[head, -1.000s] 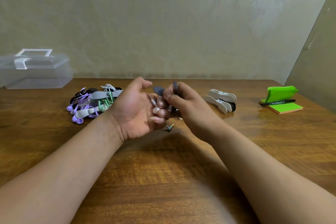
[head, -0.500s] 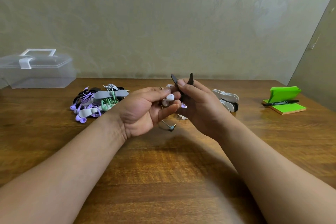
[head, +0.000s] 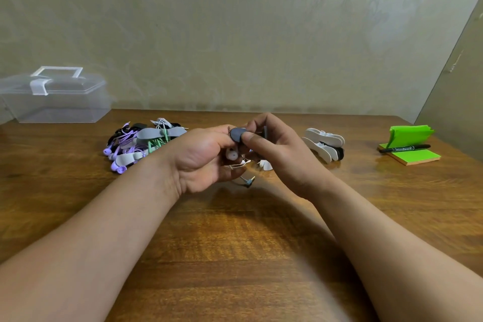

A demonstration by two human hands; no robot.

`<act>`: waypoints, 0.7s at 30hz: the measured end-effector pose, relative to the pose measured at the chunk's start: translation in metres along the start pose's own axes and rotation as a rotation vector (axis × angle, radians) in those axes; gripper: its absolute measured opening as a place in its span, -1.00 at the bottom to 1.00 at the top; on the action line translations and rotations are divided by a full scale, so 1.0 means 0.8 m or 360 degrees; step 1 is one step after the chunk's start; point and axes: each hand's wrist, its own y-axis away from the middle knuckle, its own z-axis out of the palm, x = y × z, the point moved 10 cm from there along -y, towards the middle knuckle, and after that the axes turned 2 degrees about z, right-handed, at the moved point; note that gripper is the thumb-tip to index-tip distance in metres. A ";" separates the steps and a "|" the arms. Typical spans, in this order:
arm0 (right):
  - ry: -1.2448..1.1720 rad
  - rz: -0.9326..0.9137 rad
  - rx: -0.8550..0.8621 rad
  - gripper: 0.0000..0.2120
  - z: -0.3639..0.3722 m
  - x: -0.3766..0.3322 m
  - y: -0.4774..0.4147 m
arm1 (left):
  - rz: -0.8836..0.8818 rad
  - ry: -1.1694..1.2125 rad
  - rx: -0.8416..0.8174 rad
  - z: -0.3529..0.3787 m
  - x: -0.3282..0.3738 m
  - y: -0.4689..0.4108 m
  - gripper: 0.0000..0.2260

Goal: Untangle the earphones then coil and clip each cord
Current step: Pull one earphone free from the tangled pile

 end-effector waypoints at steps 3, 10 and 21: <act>0.0057 0.0038 -0.0060 -0.86 0.003 0.004 0.000 | -0.0007 -0.0050 -0.0026 -0.005 -0.002 -0.001 -0.68; 0.0076 0.0090 -0.0120 -0.88 0.003 0.011 -0.003 | -0.0033 -0.0018 -0.0091 0.003 -0.007 -0.002 -0.68; -0.0330 0.0238 -0.0270 -0.94 0.013 0.009 0.002 | -0.0124 0.0426 -0.0366 0.005 -0.008 0.005 -0.77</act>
